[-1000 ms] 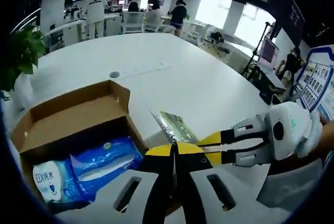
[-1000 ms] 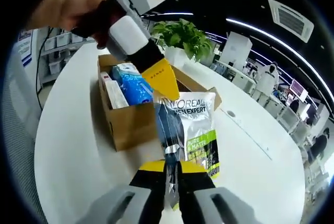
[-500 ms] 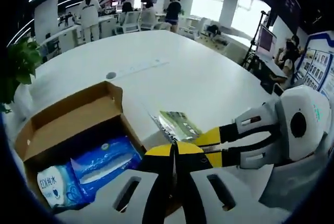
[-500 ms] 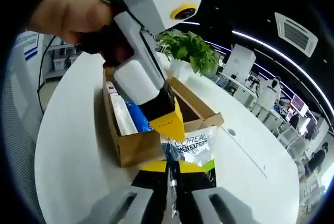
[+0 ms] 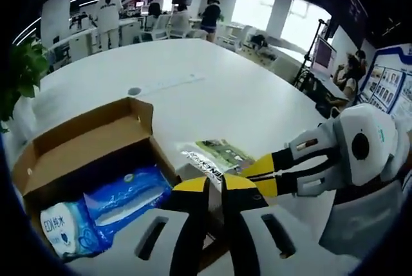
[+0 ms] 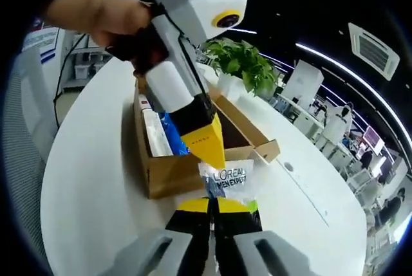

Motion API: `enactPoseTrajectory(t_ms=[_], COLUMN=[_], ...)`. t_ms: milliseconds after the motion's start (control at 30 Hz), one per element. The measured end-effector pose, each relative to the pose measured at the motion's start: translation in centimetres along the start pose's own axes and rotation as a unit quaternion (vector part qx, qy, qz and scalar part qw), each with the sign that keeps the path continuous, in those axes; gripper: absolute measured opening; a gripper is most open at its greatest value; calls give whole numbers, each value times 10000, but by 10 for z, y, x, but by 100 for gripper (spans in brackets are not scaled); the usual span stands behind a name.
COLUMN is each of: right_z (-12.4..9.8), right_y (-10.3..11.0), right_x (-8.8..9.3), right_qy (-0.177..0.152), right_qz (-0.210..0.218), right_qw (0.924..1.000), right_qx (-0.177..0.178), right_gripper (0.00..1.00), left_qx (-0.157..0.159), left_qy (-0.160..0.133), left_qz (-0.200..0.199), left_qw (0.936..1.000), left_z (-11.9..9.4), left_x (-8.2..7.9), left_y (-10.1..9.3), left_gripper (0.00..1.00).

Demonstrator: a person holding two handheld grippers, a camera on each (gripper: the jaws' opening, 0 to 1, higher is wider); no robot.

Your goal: Operate the shoe box by opening the lid, removing the specified soft item, and placing it in the target area until the item is outside and the box remains undamaged.

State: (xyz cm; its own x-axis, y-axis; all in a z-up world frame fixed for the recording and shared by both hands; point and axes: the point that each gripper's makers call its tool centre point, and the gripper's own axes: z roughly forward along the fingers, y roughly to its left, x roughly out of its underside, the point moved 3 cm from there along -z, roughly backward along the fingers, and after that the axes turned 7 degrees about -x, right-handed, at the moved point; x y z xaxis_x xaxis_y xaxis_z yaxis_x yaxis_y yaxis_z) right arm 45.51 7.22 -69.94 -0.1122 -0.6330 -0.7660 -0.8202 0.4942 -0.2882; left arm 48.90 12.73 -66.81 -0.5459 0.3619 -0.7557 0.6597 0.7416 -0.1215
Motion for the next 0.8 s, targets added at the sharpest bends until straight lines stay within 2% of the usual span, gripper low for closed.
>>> enactPoseTrajectory(t_ms=[200,500,800], right_z=[4,8,14], right_y=[3,7,13], right_x=[4,12,24], right_qy=[84,216,414], right_qz=[-12,-132,-230], right_qw=[9999,9995,9981], right_qx=[-56,-209,-382], right_gripper=[0,0,0], left_qx=[36,-162,-393], left_qy=[-255,-468,-534], left_qz=[-77,-181,-315], left_qw=[9996,9986,9973], left_z=[-11,-24,-38], left_x=[-11,-18,-12], left_y=[7,31,53], left_gripper=[9,9,10])
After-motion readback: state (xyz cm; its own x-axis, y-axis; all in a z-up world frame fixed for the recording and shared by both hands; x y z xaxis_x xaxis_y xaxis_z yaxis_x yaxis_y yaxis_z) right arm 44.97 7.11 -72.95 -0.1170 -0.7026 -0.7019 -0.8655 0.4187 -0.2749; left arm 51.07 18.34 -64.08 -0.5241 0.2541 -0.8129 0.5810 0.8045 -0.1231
